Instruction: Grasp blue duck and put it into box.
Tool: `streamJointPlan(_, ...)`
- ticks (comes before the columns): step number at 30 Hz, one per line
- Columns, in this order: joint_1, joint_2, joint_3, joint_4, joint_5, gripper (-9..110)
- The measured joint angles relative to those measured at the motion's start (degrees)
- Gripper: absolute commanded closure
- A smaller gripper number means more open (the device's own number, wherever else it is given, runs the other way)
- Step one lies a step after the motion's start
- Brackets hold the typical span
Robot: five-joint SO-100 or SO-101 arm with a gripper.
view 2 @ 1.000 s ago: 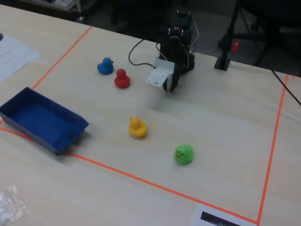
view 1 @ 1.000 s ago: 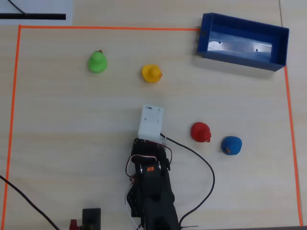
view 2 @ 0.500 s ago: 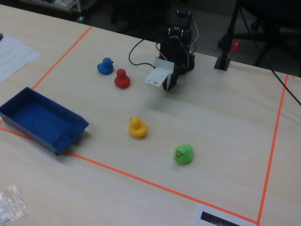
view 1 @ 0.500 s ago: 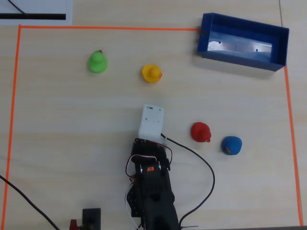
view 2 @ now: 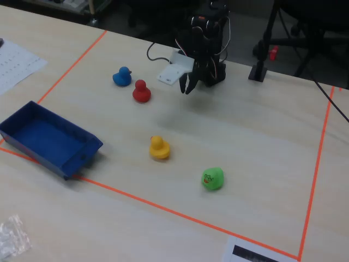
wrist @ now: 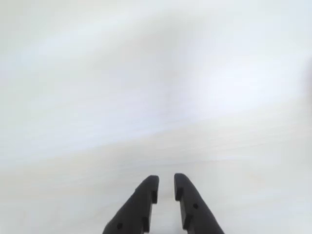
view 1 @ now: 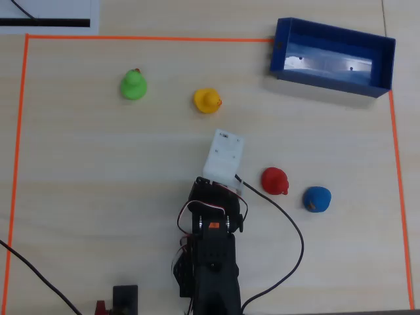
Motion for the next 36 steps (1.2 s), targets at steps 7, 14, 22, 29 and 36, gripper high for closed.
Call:
streamJointPlan(7, 12.3, -18.5, -24.3, -1.0, -2.5, 94)
streamJointPlan(14, 36.6, -36.7, -48.1, -8.3, -11.2, 85)
streamJointPlan(22, 61.3, -45.7, -50.0, -22.1, -24.7, 72)
streamJointPlan(29, 72.0, -50.7, -36.6, -39.7, -33.0, 63)
streamJointPlan(36, 72.0, -51.0, -23.8, -50.6, -34.8, 60)
